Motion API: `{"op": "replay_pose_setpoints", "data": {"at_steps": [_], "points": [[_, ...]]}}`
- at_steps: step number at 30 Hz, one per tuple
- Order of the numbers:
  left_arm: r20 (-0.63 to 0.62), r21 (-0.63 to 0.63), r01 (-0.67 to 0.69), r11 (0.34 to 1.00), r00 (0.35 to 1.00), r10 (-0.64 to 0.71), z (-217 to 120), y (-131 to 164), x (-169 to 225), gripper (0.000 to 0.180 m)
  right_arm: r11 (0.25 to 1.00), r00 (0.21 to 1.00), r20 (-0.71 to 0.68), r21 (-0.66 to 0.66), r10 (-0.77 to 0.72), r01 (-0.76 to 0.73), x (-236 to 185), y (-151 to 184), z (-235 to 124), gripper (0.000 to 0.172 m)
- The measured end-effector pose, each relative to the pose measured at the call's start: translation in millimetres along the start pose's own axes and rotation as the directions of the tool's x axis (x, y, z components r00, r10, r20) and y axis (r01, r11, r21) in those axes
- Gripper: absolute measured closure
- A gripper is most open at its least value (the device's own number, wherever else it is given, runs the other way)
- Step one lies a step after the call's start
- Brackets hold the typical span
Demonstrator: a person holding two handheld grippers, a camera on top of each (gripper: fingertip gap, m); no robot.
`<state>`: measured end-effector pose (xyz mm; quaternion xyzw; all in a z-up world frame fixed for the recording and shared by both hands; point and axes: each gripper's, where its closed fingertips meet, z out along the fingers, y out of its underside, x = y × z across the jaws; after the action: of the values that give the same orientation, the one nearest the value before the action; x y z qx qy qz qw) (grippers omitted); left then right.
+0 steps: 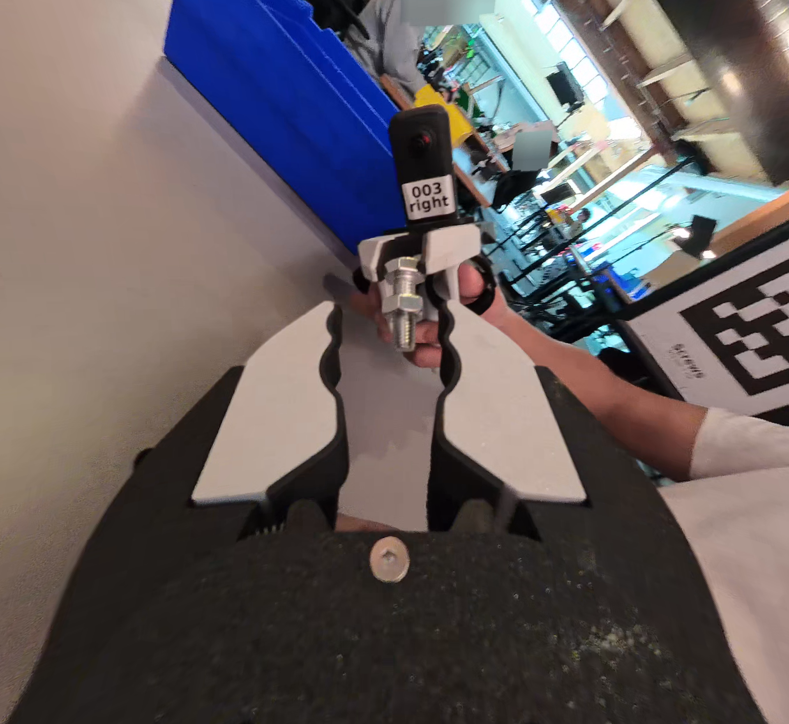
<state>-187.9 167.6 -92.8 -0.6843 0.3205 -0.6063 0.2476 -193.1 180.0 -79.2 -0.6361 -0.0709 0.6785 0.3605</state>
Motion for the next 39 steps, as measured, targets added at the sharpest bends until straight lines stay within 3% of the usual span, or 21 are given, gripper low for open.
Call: {"op": "replay_pose_setpoints", "data": {"at_steps": [4,9,11,13,16,19,21,24,25,26,27,28,31,33,35,37,39], "points": [[-0.042,-0.032,-0.056,0.998,0.998,0.054,3,3,8,0.159,1.000,1.000,0.004,-0.011,-0.004,0.004,-1,3,2,0.155],[0.040,-0.080,-0.253,0.964,0.966,0.257,4,7,5,0.160,1.000,1.000,0.004,-0.015,0.000,0.000,-1,3,2,0.155],[0.080,-0.101,-0.344,0.934,0.933,0.352,3,7,3,0.161,1.000,1.000,0.001,-0.013,0.002,-0.002,0,3,2,0.155],[0.145,-0.141,-0.493,0.858,0.847,0.511,2,6,0,0.161,1.000,1.000,0.000,-0.013,0.007,-0.007,0,3,2,0.155],[0.243,-0.264,-0.732,0.628,0.580,0.778,-1,3,-6,0.160,1.000,1.000,-0.002,-0.017,0.012,-0.012,1,4,2,0.155],[0.294,-0.380,-0.843,0.381,0.280,0.914,-4,0,-8,0.161,1.000,1.000,0.006,-0.017,0.018,-0.018,0,4,3,0.155],[0.295,-0.454,-0.865,0.215,0.082,0.952,-5,-2,-9,0.160,1.000,1.000,0.005,-0.023,0.017,-0.017,0,5,3,0.155],[0.263,-0.566,-0.820,-0.079,-0.270,0.926,-8,-6,-7,0.160,0.999,0.999,0.019,-0.025,0.026,-0.026,-2,6,3,0.155],[0.248,-0.600,-0.785,-0.151,-0.362,0.899,-8,-8,-7,0.160,0.999,0.999,0.019,-0.025,0.027,-0.027,-1,6,3,0.155],[0.240,-0.622,-0.760,-0.188,-0.414,0.878,-9,-8,-6,0.160,0.999,0.999,0.020,-0.024,0.029,-0.029,-2,6,2,0.155],[0.246,-0.625,-0.758,-0.186,-0.417,0.875,-8,-8,-6,0.160,0.999,0.999,0.027,-0.022,0.033,-0.032,-2,5,2,0.155],[0.258,-0.607,-0.779,-0.155,-0.377,0.890,-7,-7,-4,0.159,0.999,0.999,0.031,-0.019,0.037,-0.036,-3,4,2,0.155],[0.325,-0.521,-0.852,0.046,-0.148,0.934,-6,-8,2,0.142,0.999,0.999,0.024,-0.018,0.026,-0.026,-3,3,1,0.155],[0.373,-0.451,-0.860,0.239,0.062,0.926,-8,-10,-1,0.138,1.000,0.999,0.021,-0.011,0.026,-0.026,-2,2,-1,0.155],[0.387,-0.335,-0.825,0.456,0.321,0.865,-11,-9,-2,0.139,1.000,1.000,0.015,-0.003,0.024,-0.024,-1,0,-2,0.155],[0.351,-0.209,-0.716,0.666,0.581,0.734,-11,-8,-1,0.142,1.000,1.000,0.012,0.001,0.023,-0.023,0,-2,-3,0.155],[0.249,-0.102,-0.556,0.825,0.789,0.562,-9,-5,4,0.145,1.000,1.000,0.012,0.000,0.023,-0.023,0,-1,-3,0.155]]}}
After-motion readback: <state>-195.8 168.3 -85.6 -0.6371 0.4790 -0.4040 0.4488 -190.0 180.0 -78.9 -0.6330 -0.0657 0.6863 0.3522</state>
